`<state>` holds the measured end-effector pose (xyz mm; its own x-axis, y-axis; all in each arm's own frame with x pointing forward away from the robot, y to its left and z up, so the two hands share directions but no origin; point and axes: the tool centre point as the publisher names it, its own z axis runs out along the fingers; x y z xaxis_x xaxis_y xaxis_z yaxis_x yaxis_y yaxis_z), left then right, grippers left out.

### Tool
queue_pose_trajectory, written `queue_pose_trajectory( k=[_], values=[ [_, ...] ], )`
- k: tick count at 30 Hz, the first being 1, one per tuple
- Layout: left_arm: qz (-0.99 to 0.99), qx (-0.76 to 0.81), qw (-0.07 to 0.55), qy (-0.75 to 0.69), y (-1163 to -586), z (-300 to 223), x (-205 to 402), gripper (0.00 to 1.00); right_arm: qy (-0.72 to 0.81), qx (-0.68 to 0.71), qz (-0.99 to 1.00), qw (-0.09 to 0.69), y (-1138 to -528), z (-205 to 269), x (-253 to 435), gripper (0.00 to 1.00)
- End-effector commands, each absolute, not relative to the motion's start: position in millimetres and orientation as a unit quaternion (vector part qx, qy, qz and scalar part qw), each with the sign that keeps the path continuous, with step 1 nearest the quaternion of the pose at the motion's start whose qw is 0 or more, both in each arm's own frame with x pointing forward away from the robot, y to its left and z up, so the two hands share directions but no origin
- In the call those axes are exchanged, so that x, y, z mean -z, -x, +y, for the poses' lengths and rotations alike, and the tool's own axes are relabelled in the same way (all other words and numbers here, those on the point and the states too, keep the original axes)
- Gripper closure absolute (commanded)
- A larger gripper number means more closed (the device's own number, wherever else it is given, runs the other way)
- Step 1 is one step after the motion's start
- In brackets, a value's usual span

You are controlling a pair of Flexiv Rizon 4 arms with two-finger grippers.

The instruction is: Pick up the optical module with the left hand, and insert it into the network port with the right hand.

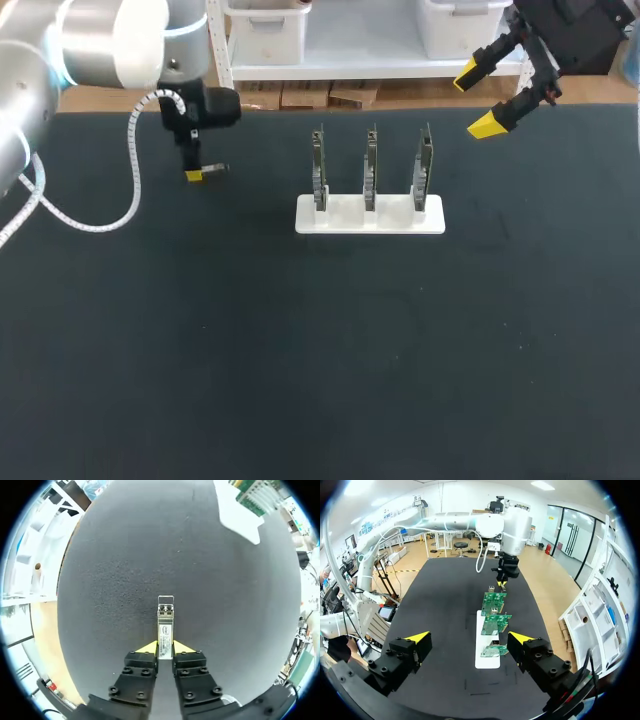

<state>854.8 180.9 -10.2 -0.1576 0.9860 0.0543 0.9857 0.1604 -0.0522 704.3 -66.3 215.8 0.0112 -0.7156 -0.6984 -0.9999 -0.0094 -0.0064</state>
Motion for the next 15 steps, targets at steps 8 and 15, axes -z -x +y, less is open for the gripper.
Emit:
queue_pose_trajectory(
  k=[8, 15],
  values=[
    [-0.751, -0.100, 0.069, 0.649, -842, 181, -25, 1.00, 0.658, -0.265, 0.651, 0.268, -704, -66, -216, 0.00],
    [-0.738, -0.095, 0.027, 0.668, -825, 172, -54, 1.00, 0.658, -0.265, 0.651, 0.268, -704, -66, -216, 0.00]
  ],
)
